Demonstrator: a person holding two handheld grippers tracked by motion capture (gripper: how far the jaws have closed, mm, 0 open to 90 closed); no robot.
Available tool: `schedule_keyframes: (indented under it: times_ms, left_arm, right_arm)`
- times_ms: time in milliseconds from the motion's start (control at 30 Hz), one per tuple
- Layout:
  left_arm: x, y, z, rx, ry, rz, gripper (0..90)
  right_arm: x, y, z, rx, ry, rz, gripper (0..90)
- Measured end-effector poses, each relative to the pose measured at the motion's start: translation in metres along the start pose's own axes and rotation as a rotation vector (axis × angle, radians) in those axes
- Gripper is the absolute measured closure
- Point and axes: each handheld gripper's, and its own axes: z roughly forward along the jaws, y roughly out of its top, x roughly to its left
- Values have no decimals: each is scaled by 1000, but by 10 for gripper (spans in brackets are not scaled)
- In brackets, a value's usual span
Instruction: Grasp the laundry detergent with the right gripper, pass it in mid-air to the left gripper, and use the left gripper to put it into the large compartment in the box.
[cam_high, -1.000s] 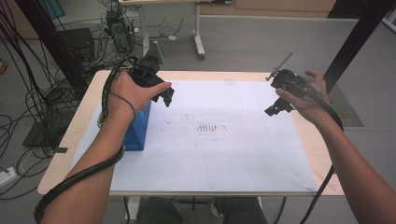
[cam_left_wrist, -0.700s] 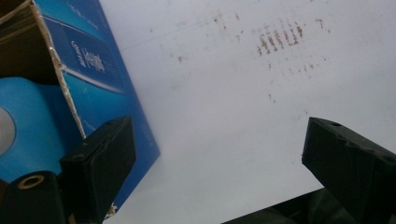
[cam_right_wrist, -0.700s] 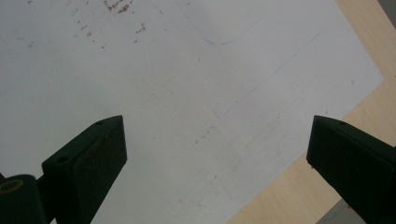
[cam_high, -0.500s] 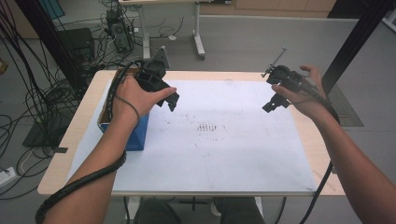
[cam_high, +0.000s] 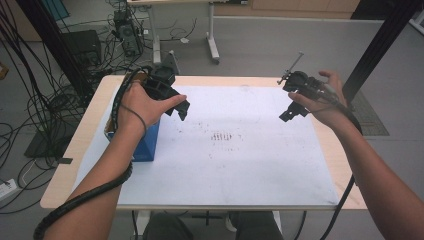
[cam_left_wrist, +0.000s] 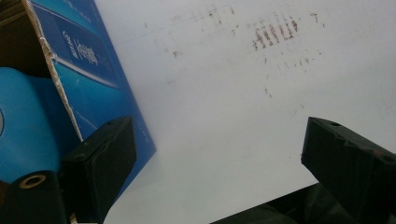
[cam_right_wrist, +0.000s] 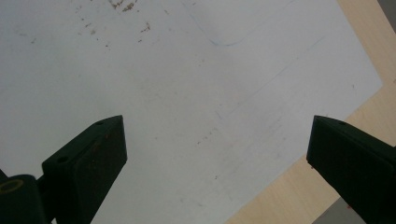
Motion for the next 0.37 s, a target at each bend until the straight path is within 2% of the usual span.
schedule_keyframes:
  times_ms: [367]
  left_arm:
    - [1, -1, 0, -12, -6, 0, 110]
  right_arm:
    - [2, 2, 1, 5, -1, -6, 48]
